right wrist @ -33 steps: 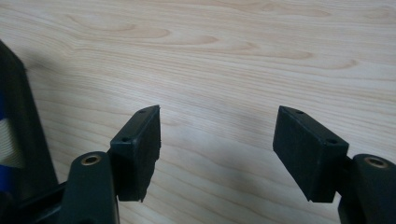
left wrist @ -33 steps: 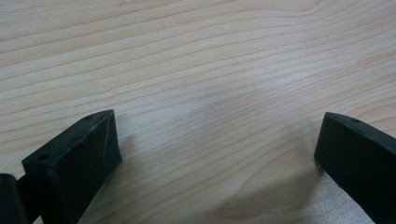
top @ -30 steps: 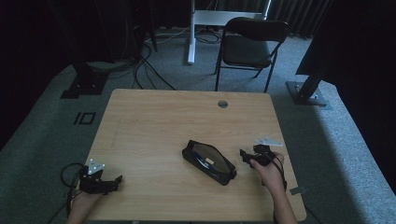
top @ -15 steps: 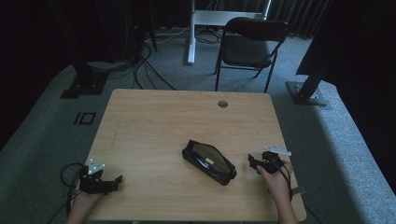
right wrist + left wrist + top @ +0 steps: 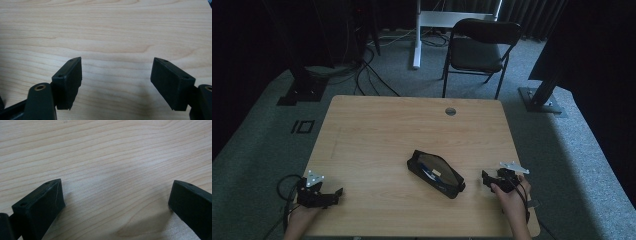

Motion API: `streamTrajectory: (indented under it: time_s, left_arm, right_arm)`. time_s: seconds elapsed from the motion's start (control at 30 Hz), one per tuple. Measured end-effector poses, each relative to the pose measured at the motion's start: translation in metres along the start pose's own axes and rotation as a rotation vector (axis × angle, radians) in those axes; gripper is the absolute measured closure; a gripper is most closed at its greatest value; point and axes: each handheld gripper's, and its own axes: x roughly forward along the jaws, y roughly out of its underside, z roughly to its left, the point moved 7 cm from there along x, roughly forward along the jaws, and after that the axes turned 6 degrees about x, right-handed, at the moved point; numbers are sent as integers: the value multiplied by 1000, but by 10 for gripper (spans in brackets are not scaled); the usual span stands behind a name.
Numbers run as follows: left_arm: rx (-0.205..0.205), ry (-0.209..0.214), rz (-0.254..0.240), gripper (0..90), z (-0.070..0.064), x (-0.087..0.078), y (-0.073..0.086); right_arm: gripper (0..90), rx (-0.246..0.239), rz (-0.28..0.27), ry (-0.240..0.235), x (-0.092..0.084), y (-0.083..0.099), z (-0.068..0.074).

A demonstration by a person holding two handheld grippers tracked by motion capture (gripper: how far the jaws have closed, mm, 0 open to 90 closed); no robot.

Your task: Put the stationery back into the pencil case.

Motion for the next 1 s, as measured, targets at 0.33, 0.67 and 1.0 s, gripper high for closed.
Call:
streamTrajectory:
  time_s: [0.33, 0.67, 1.0]
  left_arm:
    - [0, 0, 0, 2, 0, 0, 0]
    - [0, 0, 0, 2, 0, 0, 0]
    - [0, 0, 0, 2, 0, 0, 0]
  right_arm:
    - [160, 58, -2, 19, -3, 11, -5]
    - [138, 67, -6, 66, -1, 19, -9]
    - [138, 121, -28, 84, -6, 21, -17]
